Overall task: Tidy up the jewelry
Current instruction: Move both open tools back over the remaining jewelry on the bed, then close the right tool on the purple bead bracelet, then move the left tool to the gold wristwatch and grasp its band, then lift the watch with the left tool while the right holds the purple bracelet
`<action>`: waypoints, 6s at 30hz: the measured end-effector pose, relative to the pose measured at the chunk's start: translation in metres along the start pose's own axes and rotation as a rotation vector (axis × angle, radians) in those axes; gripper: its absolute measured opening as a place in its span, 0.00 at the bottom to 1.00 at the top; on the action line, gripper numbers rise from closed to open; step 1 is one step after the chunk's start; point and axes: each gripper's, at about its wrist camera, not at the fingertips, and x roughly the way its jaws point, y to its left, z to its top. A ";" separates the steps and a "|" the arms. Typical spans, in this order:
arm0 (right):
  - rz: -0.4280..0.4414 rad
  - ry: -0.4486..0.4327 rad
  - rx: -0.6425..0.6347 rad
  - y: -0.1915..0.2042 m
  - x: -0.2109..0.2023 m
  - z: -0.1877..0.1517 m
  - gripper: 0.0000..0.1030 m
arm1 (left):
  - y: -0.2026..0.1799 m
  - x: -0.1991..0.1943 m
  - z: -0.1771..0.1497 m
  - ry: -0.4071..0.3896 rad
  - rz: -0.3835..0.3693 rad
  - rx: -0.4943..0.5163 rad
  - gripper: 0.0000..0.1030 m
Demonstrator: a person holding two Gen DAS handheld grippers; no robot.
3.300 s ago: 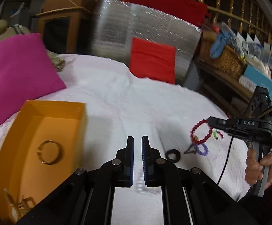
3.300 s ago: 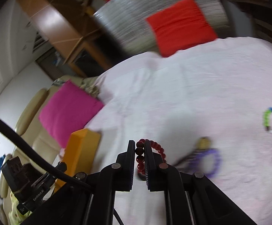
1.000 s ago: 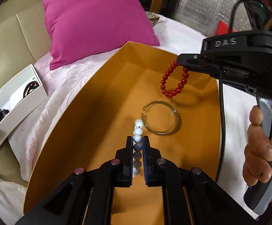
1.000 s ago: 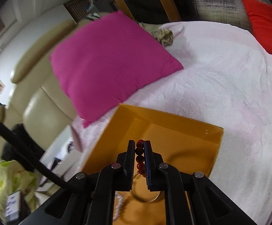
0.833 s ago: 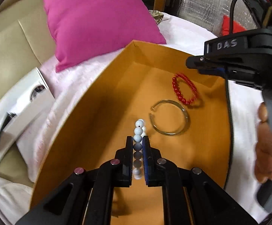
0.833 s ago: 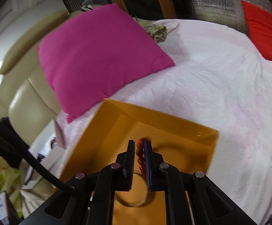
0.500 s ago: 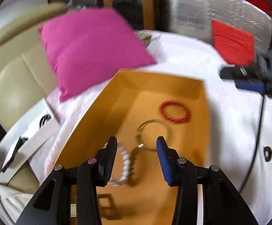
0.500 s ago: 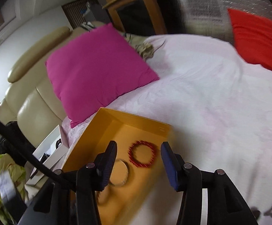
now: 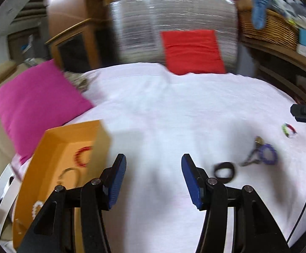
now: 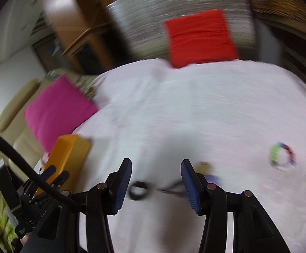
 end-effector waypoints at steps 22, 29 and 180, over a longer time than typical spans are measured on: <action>-0.024 0.075 0.333 -0.137 -0.005 -0.024 0.51 | -0.096 0.035 0.000 0.087 -0.033 0.161 0.73; -0.014 0.103 0.318 -0.126 0.009 -0.028 0.51 | -0.096 0.034 0.002 0.084 -0.032 0.158 0.74; -0.136 0.205 0.138 -0.123 0.042 -0.040 0.10 | -0.176 0.099 0.011 0.263 -0.436 0.190 0.17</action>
